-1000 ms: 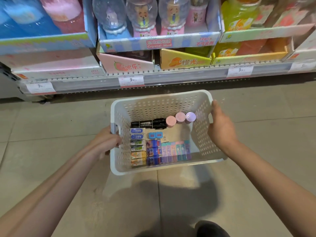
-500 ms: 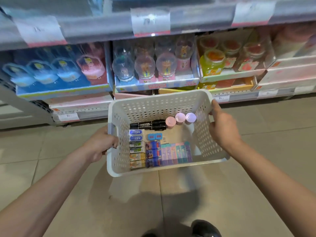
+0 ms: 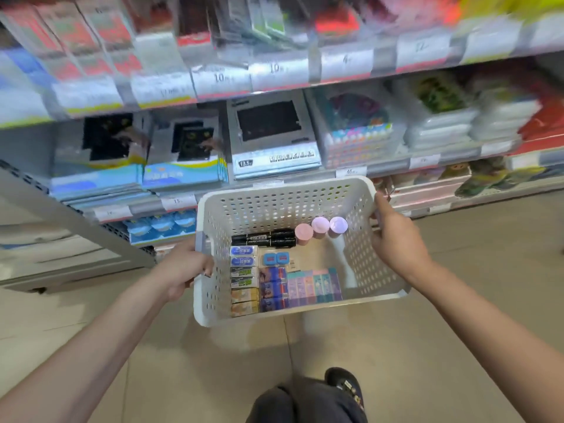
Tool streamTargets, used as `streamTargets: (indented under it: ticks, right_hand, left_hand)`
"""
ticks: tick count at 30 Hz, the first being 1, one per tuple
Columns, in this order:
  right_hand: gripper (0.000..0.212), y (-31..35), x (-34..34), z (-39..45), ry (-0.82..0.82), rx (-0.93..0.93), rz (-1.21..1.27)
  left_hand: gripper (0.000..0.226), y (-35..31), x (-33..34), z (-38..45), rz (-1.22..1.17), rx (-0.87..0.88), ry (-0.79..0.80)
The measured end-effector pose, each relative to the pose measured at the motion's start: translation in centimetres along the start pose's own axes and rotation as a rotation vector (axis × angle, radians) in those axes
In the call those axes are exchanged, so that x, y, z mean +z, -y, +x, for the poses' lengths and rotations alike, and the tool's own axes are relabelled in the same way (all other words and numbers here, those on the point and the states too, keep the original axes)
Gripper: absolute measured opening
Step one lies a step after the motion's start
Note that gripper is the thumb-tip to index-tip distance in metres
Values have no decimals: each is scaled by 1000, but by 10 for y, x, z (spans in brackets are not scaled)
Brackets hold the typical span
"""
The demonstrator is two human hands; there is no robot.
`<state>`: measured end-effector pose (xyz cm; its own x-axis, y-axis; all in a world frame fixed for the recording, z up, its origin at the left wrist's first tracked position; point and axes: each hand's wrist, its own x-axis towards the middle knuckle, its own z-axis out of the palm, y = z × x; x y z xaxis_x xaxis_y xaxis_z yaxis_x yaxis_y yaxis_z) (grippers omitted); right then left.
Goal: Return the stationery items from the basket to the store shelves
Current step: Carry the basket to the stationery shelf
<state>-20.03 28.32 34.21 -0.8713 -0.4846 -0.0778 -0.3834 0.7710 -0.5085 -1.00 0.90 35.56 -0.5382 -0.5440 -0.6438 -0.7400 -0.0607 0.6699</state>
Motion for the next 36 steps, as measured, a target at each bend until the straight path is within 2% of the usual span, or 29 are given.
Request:
streamTargets:
  ticks: [2,4,9,10,11,13,15,17,21,27,36]
  right_hand:
    - [63,17,-40,-11,0,29,-26]
    - [64,37,-83,-23,-22,44,-83]
    - [62,84,-190,-56,-301,-219,-352]
    - [55,96,-209,-60,-285,-293,-389]
    - [46,110,-227,-65,-195,-348,-422]
    - [37,133,-256,-70,95,-349,-430]
    - [38,145,-272,-68,279,-360,-482]
    - [40,149,-284,-64,354,-427,-541]
    - [47,137,-312,-60,492,-505,-691]
    - [44,84,-356,-58,462,-619,-853]
    - [35,12,-428,-36,446,-667,-965]
  left_hand:
    - [57,-29,-14,-36,11,16,19]
    - [49,-56,-26,-72,14,28,36]
    - [27,-124,-45,-167,15,66,45]
    - [25,-136,-46,-185,13,76,48]
    - [26,-147,-46,-200,12,75,57]
    - [29,-167,-47,-227,25,60,59]
    - [33,-186,-44,-250,14,39,86]
    - [50,-200,-40,-266,12,41,124]
    - [36,-229,-19,-291,41,76,177]
    - [59,-273,34,-316,83,162,159]
    - [57,-329,116,-345,31,181,162]
